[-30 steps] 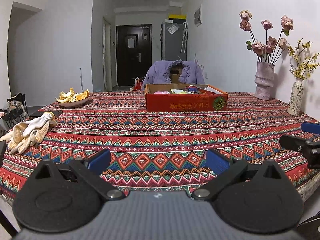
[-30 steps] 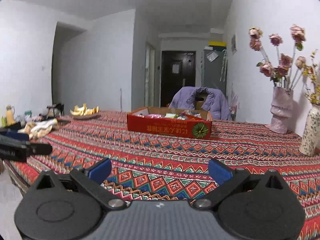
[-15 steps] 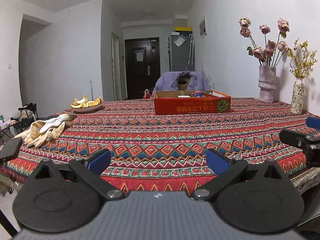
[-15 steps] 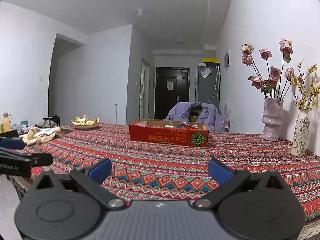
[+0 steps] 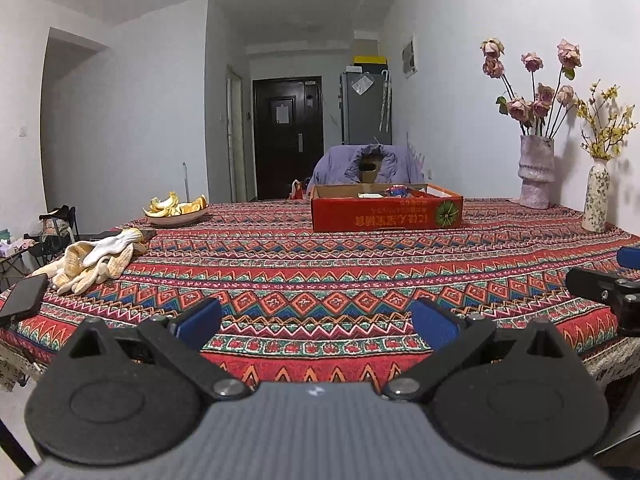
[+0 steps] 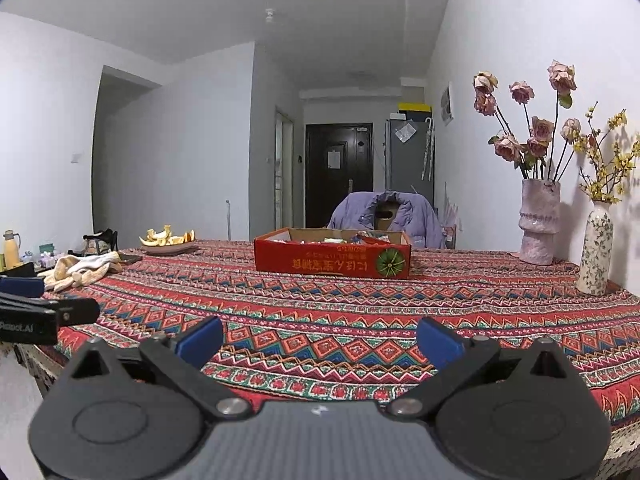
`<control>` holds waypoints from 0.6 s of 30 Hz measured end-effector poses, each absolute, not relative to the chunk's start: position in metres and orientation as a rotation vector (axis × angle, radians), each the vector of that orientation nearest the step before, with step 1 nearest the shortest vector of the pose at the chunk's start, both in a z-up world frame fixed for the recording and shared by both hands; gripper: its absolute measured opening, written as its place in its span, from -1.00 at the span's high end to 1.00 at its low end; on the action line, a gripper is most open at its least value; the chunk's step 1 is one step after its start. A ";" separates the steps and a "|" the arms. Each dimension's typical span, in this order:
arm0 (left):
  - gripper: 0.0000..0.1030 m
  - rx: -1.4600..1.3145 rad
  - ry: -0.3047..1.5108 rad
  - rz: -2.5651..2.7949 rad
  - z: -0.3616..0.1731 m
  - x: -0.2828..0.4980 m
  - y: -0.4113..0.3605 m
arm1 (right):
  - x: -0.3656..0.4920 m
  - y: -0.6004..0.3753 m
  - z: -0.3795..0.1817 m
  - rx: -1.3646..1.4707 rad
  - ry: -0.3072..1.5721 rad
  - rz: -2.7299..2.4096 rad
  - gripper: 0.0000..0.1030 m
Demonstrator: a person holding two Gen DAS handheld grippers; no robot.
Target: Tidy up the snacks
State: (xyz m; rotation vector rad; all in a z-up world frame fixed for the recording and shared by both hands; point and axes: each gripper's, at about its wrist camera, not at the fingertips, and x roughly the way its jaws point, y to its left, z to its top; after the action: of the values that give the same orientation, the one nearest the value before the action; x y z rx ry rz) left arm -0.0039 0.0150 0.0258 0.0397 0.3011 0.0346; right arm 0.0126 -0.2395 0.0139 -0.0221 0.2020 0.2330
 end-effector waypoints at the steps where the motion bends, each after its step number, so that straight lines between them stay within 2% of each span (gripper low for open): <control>1: -1.00 0.039 0.303 0.035 0.026 -0.003 0.015 | 0.013 -0.239 0.013 -0.024 0.202 0.234 -1.00; 18: -1.00 0.031 0.307 0.026 0.025 -0.003 0.017 | 0.009 -0.234 0.013 -0.046 0.185 0.217 -1.00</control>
State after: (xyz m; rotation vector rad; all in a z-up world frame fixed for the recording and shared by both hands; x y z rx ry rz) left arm -0.0031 0.0168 0.0254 0.0306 0.3074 0.0256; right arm 0.0088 -0.2344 0.0132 -0.0456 0.1853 0.2165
